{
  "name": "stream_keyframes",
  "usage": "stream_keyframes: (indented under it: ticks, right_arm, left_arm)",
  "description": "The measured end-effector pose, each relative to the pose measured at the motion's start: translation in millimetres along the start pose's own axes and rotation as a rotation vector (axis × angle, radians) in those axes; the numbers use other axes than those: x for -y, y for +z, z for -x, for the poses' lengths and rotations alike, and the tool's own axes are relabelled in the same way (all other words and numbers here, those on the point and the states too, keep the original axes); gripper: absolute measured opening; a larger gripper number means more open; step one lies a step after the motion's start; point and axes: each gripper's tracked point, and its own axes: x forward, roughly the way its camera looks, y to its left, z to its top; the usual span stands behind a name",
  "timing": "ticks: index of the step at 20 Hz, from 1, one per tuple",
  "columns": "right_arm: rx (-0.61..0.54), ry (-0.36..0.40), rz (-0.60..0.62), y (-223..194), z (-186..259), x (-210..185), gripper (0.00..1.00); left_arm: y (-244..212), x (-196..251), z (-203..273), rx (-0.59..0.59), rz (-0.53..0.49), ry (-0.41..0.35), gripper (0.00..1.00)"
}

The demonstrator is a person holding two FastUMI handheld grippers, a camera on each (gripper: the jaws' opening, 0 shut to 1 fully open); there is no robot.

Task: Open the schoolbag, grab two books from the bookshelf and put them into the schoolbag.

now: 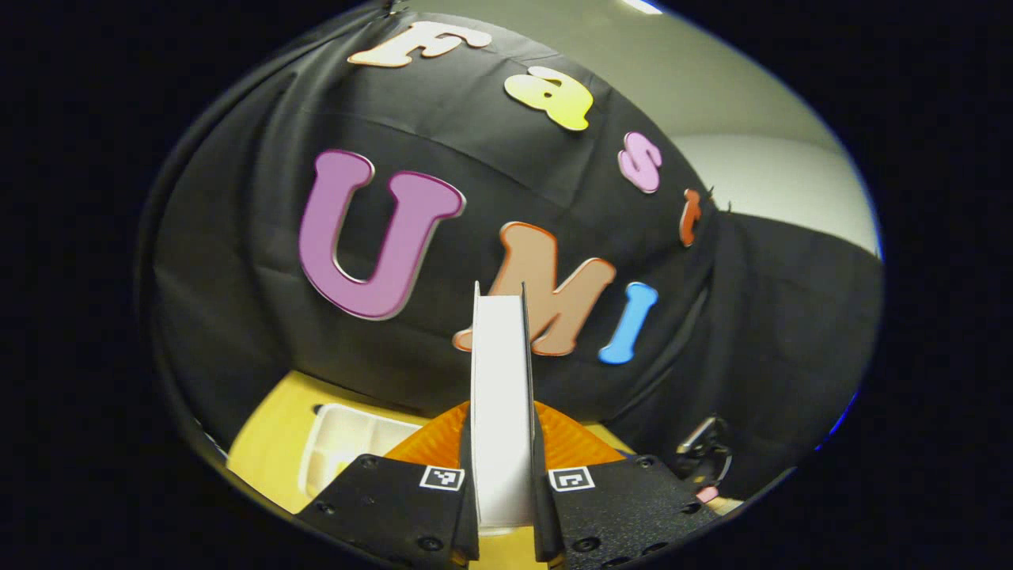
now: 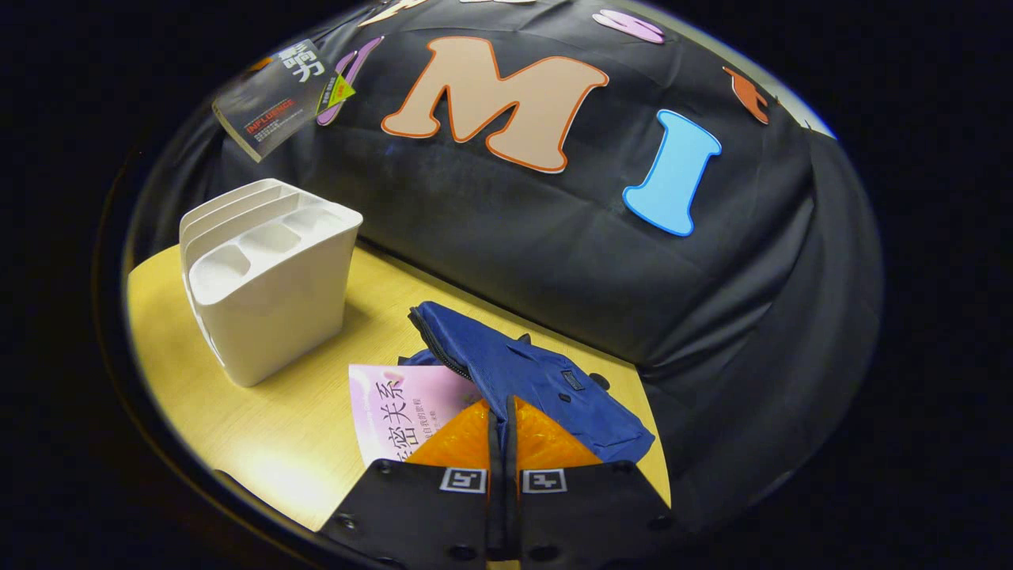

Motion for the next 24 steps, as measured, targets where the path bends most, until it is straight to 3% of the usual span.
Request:
stream_keyframes:
  ticks: [5,11,18,24]
  right_arm:
    - [0.032,-0.016,-0.040,7.3,-1.6,10.2,0.03]
    - [0.066,-0.034,-0.102,13.1,-1.4,23.9,0.03]
    - [0.081,-0.037,-0.117,12.5,-2.2,27.5,0.03]
    - [0.091,-0.022,-0.128,10.0,0.5,27.6,0.03]
  left_arm:
    - [-81.9,54.6,-17.3,-0.045,0.187,-0.131,0.24]
    - [-181.5,78.3,-29.7,-0.156,0.380,-0.168,0.24]
    - [-266.1,85.9,-56.2,-0.175,0.512,-0.096,0.24]
    - [-297.6,82.6,-88.8,-0.132,0.600,-0.006,0.24]
